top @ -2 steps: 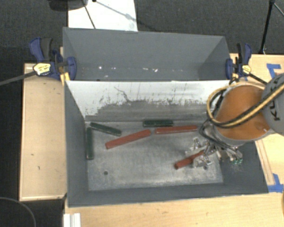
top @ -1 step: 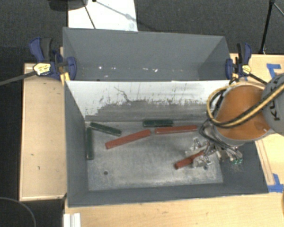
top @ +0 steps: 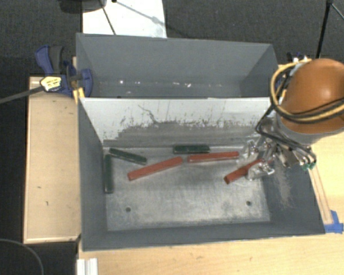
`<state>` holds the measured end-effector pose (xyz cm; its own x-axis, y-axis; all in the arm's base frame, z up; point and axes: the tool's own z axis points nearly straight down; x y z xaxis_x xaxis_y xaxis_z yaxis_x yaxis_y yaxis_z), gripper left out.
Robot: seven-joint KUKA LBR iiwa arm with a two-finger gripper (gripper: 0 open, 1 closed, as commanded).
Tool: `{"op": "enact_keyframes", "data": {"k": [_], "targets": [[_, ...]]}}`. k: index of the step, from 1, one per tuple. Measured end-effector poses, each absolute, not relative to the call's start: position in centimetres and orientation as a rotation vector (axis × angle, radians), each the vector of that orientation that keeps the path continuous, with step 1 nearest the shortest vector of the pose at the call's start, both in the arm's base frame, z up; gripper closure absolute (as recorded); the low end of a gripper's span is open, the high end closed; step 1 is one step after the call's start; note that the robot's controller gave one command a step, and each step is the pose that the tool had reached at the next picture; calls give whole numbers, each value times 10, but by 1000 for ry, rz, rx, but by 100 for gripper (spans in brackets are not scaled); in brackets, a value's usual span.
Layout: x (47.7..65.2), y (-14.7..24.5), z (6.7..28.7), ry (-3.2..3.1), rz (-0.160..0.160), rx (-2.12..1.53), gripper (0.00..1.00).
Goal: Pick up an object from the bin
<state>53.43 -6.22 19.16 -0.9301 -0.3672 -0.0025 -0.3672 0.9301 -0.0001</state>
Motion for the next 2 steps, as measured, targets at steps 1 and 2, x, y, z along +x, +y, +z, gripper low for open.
{"op": "enact_keyframes", "data": {"k": [1, 2], "targets": [[534, -62, 192, 3085, 1, -584, 100], [546, -8, 317, 3132, 2, 56, 100]]}}
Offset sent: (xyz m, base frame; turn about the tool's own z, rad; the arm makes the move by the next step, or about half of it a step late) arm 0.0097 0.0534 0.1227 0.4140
